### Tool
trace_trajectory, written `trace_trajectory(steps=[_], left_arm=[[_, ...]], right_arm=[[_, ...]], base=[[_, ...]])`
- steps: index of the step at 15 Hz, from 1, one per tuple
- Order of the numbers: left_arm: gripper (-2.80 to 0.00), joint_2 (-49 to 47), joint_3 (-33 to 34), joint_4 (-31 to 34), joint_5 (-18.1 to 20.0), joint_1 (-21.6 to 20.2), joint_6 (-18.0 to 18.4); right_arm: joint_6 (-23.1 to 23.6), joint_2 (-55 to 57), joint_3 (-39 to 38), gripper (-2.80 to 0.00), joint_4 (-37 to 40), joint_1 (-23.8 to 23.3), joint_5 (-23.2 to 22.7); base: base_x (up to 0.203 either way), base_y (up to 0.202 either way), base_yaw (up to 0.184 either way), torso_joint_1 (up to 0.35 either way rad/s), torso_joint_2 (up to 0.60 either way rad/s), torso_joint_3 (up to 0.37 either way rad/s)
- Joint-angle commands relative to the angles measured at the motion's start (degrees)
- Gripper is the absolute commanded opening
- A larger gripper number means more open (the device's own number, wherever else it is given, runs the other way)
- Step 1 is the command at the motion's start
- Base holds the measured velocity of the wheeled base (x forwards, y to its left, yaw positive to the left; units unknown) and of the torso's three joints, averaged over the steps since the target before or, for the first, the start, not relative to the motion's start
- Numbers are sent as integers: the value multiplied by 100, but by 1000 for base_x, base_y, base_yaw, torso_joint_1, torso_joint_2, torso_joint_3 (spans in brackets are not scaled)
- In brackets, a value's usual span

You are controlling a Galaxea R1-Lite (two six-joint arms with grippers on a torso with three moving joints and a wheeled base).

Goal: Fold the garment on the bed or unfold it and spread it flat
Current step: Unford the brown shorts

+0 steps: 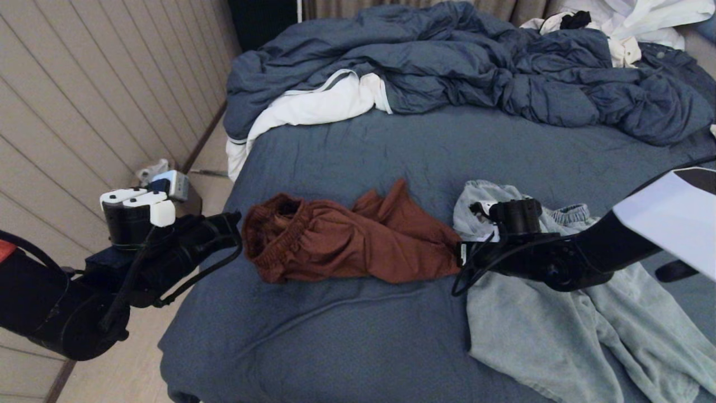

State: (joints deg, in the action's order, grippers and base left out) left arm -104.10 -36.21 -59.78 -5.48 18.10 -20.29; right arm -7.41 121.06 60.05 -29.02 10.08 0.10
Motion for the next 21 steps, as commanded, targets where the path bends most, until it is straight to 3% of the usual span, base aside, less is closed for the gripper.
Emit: trace_trajectory(steps=[1,4,6,9,12,13,14,18,21], left_arm=[[0,502,410,-31,45,78,-5],[0,1134,739,28,123,193,14],[0,1372,570,403,133,209,13],[0,1126,-456,1388,162,245,-48],[0,142,-1648,2185,132,308,-266],[-111,-189,-2046,2395,107,316,-303],[-280,-443,-2393,2605,77,320,-328],[-280,-1356,-3747,3153,-322,325,-352],[-280,-2030,-4511,3351,-411,301,-343]], right_arm=[[93,-114,-199,0,-287,10,-106],[76,-273,-275,0,-434,-18,-155],[34,-546,-266,0,-437,-42,-201],[-40,-879,69,0,-355,-26,-302],[-71,-775,921,0,262,34,-298],[-111,-630,1327,-280,580,79,-284],[-145,-489,1700,-280,890,145,-238],[-240,293,3243,-280,1484,496,212],[-342,694,3646,-280,1612,674,417]], base=[[0,0,0,0,0,0],[0,0,0,0,0,0],[0,0,0,0,0,0],[0,0,0,0,0,0],[0,0,0,0,0,0],[0,0,0,0,0,0],[0,0,0,0,0,0],[0,0,0,0,0,0],[0,0,0,0,0,0]])
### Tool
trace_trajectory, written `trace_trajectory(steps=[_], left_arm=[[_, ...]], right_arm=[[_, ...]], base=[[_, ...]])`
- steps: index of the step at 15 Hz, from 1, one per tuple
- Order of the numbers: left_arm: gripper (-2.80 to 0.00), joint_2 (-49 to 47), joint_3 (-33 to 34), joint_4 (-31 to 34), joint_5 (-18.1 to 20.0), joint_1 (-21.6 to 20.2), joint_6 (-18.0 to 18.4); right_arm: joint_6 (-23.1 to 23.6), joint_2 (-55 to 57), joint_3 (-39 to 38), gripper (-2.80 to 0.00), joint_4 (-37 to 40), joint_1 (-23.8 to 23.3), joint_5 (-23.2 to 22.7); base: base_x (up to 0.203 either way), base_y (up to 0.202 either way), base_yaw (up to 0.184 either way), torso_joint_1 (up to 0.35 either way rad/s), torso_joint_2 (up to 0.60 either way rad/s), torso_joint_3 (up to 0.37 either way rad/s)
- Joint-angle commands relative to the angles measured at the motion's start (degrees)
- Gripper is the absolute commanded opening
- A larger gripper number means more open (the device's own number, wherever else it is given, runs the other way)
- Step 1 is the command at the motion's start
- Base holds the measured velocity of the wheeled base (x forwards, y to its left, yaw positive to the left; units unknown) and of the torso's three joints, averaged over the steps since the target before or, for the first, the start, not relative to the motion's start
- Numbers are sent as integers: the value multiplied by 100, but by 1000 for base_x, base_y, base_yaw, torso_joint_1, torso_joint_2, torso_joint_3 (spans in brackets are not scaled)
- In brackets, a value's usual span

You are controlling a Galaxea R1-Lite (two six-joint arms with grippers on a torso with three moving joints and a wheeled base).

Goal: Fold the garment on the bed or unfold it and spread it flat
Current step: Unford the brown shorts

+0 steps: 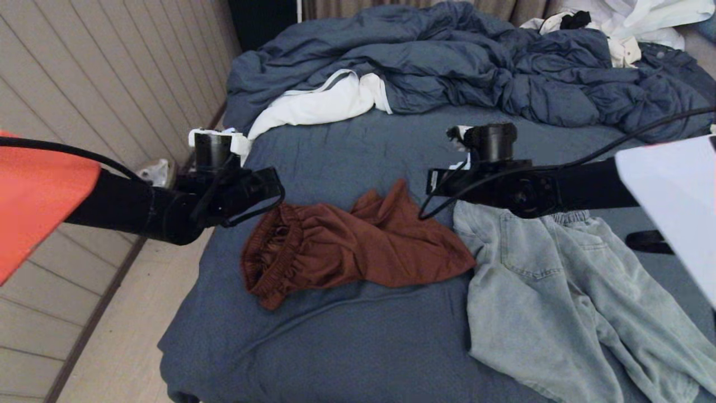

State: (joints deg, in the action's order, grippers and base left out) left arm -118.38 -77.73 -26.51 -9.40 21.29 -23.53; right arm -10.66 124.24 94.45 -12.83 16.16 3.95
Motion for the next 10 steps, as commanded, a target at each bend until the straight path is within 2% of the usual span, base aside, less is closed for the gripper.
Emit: trace_trajectory(steps=[1,5,10], left_arm=[[-280,-821,-518,62,-59,-41,-16],[-280,-1520,-1076,100,-259,-153,-3],[-280,-1691,-1484,236,-287,-231,15]], right_arm=[[-23,430,261,-280,-18,76,43],[-15,504,408,-280,-18,162,124],[-2,499,342,-280,-31,168,159]], base=[[0,0,0,0,0,0],[0,0,0,0,0,0],[0,0,0,0,0,0]])
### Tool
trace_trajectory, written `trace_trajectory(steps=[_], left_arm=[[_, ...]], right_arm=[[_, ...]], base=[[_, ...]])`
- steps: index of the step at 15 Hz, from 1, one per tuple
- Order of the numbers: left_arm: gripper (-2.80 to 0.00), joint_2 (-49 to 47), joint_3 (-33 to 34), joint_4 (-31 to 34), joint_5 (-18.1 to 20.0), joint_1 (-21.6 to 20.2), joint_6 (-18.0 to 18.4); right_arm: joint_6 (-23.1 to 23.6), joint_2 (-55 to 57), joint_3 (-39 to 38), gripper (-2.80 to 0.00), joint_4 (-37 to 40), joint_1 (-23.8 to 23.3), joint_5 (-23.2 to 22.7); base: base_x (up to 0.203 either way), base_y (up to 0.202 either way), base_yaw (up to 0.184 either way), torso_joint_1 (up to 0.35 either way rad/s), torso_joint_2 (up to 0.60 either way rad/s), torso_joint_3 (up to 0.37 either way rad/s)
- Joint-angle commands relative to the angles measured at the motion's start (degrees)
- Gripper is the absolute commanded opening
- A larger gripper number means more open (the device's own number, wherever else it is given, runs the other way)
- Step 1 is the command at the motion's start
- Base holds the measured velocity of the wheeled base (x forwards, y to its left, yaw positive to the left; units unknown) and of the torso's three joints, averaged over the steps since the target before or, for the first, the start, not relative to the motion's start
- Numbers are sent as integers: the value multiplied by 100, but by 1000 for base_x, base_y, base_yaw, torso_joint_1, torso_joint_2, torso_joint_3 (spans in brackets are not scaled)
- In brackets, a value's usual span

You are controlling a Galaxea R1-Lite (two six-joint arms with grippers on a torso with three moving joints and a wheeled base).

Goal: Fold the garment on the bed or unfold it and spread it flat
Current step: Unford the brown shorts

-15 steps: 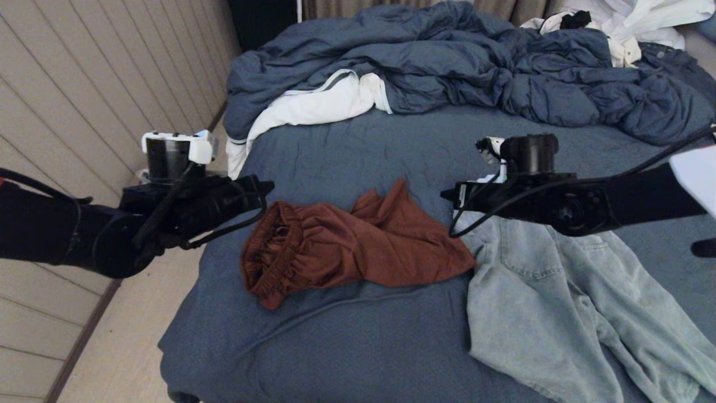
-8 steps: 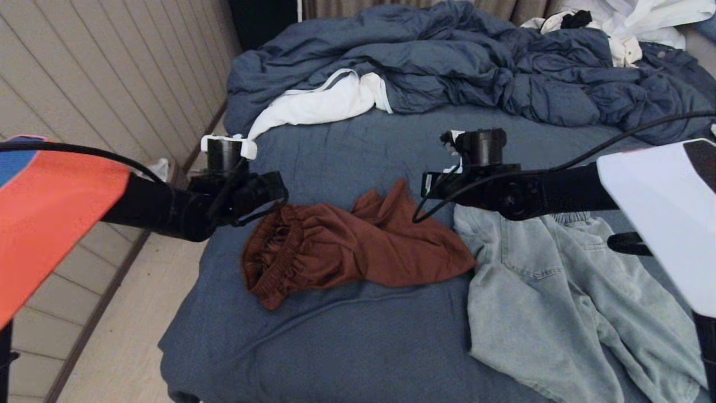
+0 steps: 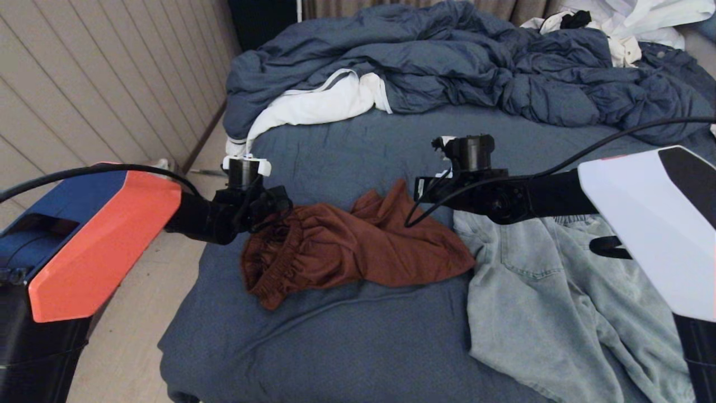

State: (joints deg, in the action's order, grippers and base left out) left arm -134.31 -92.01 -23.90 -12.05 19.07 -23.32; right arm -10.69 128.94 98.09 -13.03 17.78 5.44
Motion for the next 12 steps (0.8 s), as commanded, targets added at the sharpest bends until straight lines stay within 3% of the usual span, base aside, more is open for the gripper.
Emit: trace_trajectory(steps=[1,2,12], left_arm=[[-280,-122,-55,-64,-124,-8,6],[0,-125,-55,-71,-199,-8,25],[0,-160,-19,-71,-210,127,12]], right_arm=[[6,44,-26,-280,-21,6,1],[6,67,-18,-280,-24,6,1],[6,114,0,-280,-33,41,1]], base=[[0,0,0,0,0,0],[0,0,0,0,0,0],[0,0,0,0,0,0]])
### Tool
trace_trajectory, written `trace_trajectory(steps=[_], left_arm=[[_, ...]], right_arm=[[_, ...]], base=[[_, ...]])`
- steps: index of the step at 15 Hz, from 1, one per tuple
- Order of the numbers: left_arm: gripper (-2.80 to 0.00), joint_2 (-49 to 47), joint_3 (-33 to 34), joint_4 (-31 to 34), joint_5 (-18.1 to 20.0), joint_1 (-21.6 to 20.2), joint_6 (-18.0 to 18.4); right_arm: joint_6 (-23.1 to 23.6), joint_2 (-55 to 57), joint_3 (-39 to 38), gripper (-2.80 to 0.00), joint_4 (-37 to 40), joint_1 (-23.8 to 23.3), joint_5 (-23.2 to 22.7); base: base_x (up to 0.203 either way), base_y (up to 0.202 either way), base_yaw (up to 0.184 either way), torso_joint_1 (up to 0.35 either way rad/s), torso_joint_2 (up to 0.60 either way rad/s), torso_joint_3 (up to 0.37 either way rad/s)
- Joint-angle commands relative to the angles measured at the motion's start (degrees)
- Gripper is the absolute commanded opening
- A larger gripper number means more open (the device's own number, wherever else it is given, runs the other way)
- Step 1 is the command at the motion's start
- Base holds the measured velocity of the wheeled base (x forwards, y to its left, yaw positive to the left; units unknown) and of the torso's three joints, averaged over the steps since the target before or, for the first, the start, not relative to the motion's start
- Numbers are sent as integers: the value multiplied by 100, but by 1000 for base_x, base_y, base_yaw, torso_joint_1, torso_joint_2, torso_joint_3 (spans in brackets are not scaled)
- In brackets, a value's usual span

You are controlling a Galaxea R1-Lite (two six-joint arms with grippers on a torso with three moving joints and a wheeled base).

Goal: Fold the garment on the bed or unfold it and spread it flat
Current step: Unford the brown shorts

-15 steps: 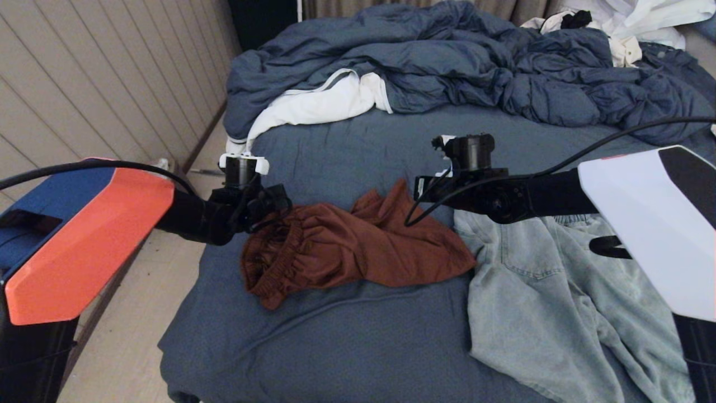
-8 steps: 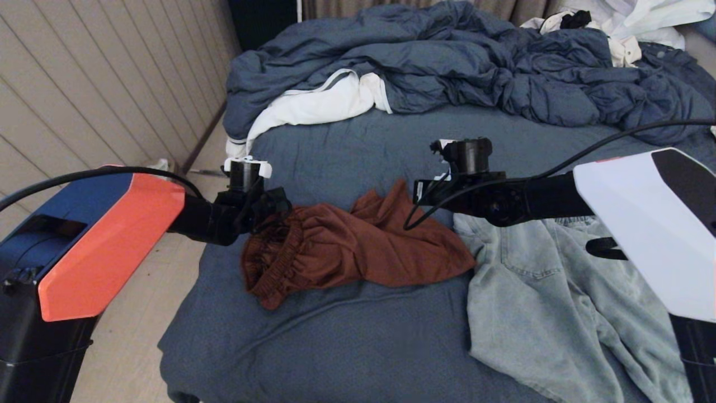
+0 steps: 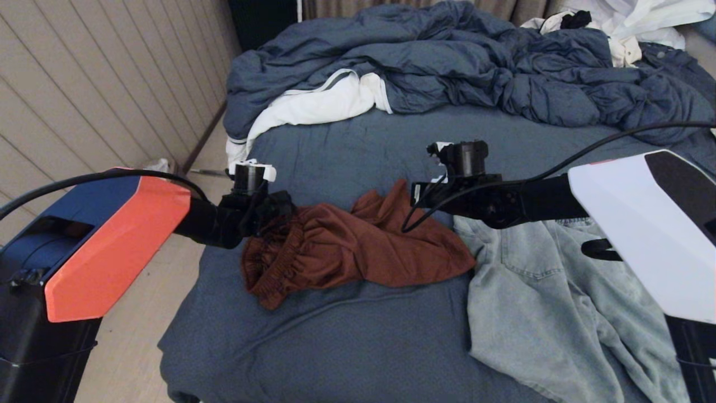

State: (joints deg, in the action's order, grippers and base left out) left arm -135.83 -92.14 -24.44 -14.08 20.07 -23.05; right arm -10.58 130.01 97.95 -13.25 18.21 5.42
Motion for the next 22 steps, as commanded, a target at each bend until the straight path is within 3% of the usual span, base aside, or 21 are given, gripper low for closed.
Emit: trace_trajectory(steps=[1,16,17,22], left_arm=[[0,-23,-6,-26,-7,50,-24],[0,-207,-24,-34,-37,264,-94],[-280,-209,-38,-29,-51,265,-94],[-280,-106,37,-132,-51,277,-78]], right_arm=[[-5,14,6,-280,-11,-2,2],[3,85,-10,-280,-11,7,2],[3,103,-4,-280,-10,-2,2],[-14,80,95,-280,-12,-11,-6]], base=[[0,0,0,0,0,0],[0,0,0,0,0,0],[0,0,0,0,0,0],[0,0,0,0,0,0]])
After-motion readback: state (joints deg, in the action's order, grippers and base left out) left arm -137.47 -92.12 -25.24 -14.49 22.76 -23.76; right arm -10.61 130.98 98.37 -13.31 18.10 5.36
